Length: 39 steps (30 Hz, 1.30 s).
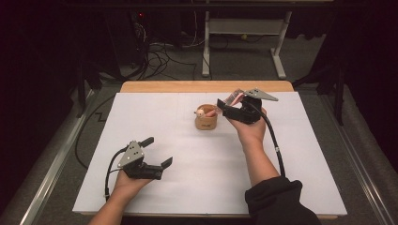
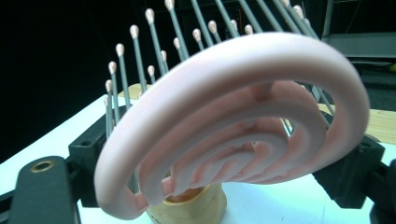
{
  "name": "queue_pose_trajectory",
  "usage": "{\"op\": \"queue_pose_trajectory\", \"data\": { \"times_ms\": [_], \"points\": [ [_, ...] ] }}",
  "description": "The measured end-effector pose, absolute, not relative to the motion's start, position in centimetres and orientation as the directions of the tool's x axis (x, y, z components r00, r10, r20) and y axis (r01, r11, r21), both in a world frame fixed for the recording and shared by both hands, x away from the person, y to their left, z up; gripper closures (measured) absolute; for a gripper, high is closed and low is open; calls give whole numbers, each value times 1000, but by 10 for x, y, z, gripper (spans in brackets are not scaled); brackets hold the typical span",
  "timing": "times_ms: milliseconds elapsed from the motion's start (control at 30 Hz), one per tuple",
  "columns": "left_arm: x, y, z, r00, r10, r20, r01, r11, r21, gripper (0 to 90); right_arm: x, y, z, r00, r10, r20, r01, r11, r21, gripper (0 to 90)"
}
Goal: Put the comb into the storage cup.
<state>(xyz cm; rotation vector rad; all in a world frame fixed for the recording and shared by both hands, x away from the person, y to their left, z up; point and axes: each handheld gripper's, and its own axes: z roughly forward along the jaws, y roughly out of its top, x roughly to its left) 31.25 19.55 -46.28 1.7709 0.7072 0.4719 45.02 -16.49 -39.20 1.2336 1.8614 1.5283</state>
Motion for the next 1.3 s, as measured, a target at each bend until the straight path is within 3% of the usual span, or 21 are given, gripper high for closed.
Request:
{"op": "queue_pose_trajectory", "data": {
  "times_ms": [933, 1300],
  "points": [
    [312, 196, -462, 736, 676, -37, 232, -202, 951, 0, 440, -173, -403, -511, 840, 183, 369, 22, 929, 145],
    [313, 197, -462, 736, 676, -38, 234, -201, 951, 0, 440, -176, -403, -497, 852, 161, 364, 36, 931, 88]
  ]
}}
